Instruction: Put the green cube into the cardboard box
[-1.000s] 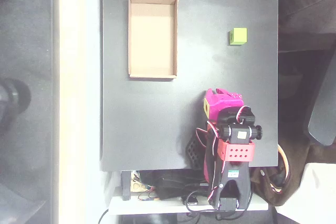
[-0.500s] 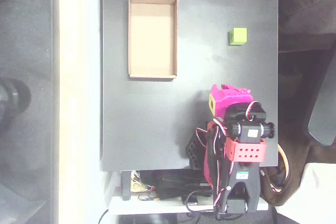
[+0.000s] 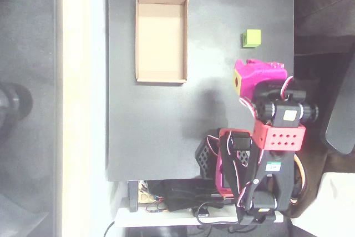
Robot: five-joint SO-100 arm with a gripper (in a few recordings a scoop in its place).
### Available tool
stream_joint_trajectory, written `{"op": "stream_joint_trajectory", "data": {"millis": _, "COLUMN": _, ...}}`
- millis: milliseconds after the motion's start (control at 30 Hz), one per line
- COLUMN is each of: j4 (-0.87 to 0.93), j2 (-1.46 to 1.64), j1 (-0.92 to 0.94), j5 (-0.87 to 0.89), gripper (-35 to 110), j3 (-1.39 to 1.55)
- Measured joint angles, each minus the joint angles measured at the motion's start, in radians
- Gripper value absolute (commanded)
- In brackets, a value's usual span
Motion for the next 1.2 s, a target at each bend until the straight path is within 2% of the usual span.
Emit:
{"op": "stream_joint_trajectory", "data": {"millis": 733, "j4": 0.0, "j2": -0.449, "j1": 0.0, "j5": 0.0, "gripper": 7, "j3": -0.394}}
{"op": "stream_joint_trajectory", "data": {"millis": 1200, "j4": -0.006, "j2": -0.775, "j1": 0.175, "j5": -0.005, "gripper": 7, "j3": -0.621}}
